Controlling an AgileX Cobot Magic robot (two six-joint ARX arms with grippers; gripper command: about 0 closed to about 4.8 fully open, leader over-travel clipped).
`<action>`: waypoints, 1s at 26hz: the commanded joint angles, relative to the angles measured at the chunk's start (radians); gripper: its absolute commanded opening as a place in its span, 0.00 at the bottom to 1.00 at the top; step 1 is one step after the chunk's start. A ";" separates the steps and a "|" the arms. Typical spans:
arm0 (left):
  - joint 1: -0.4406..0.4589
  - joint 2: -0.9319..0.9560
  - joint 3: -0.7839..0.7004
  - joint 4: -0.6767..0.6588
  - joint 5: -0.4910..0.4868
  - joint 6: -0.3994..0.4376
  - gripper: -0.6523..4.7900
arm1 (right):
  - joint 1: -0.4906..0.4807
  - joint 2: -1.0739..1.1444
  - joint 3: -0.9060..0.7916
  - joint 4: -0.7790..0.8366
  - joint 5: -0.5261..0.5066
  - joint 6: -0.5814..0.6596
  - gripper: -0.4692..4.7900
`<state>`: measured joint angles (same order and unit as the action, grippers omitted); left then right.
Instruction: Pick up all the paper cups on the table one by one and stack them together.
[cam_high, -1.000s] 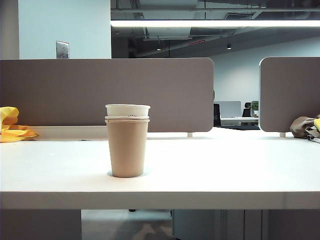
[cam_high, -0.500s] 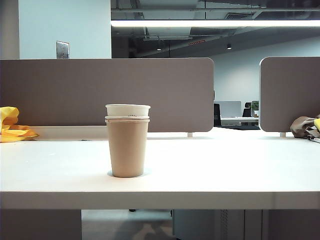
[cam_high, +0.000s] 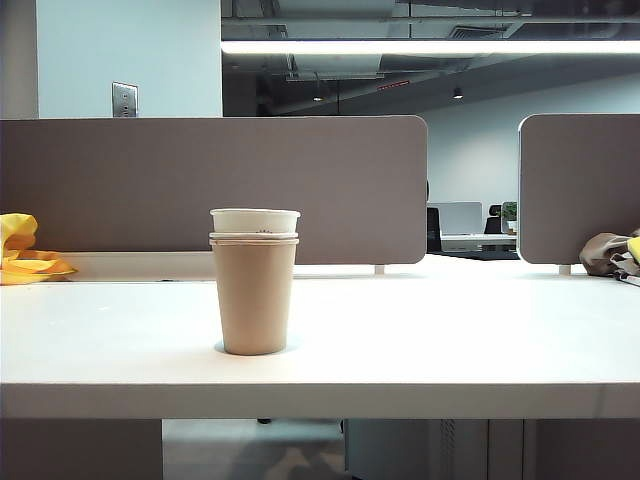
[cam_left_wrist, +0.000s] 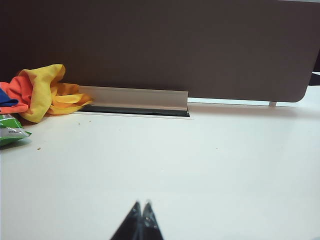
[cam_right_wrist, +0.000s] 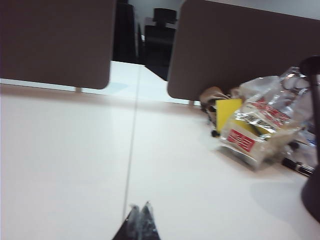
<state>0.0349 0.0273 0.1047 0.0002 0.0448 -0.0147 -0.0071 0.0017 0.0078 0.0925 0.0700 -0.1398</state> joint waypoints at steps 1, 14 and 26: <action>0.001 0.001 -0.008 0.009 0.004 0.007 0.11 | -0.045 0.000 -0.007 0.008 0.003 0.001 0.09; 0.001 -0.022 -0.098 -0.008 0.004 0.007 0.11 | -0.048 0.000 -0.007 -0.070 0.002 0.001 0.09; 0.001 -0.022 -0.098 -0.088 0.004 0.007 0.11 | -0.037 0.000 -0.007 -0.239 -0.002 0.001 0.09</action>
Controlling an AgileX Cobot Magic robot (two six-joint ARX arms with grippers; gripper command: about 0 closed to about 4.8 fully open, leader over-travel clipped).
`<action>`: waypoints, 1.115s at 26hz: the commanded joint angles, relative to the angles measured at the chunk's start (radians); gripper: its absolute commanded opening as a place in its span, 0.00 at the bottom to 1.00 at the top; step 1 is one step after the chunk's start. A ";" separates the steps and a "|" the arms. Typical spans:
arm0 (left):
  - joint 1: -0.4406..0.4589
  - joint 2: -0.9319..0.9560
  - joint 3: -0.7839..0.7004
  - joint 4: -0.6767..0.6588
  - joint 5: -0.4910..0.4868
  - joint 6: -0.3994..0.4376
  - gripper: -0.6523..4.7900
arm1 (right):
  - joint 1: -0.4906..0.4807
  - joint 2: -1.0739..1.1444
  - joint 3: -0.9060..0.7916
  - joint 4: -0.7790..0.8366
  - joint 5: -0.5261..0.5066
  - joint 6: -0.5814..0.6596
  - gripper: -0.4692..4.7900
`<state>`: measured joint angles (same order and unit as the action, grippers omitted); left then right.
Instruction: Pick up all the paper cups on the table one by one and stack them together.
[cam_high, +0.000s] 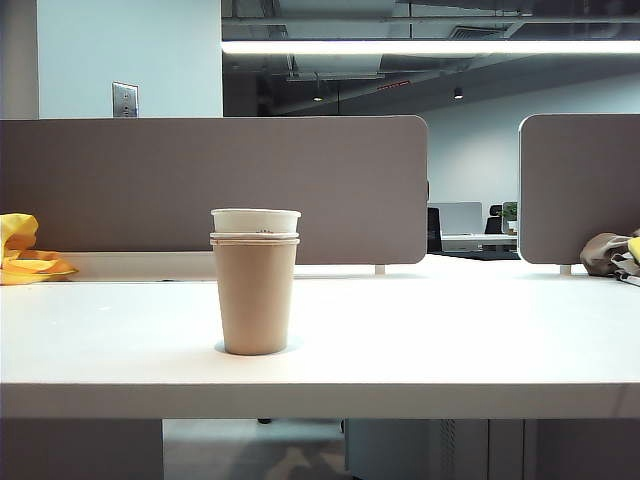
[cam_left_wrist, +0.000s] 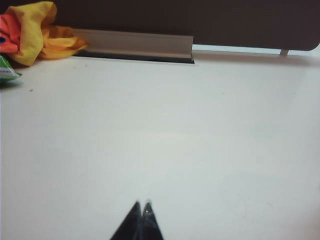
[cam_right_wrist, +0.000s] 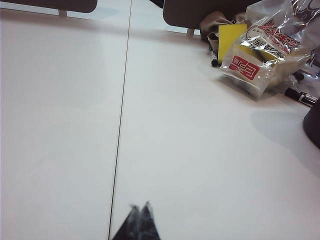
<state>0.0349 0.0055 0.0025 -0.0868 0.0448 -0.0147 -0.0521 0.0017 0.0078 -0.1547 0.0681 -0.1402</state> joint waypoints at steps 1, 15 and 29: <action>0.001 0.000 0.005 -0.002 0.004 0.007 0.11 | 0.014 0.000 -0.007 0.000 0.000 0.002 0.09; 0.001 0.000 0.005 -0.003 0.004 0.007 0.11 | 0.085 0.000 -0.007 -0.024 -0.003 0.002 0.09; 0.001 0.000 0.005 -0.004 0.004 0.007 0.11 | 0.084 0.000 -0.007 -0.021 -0.021 0.070 0.09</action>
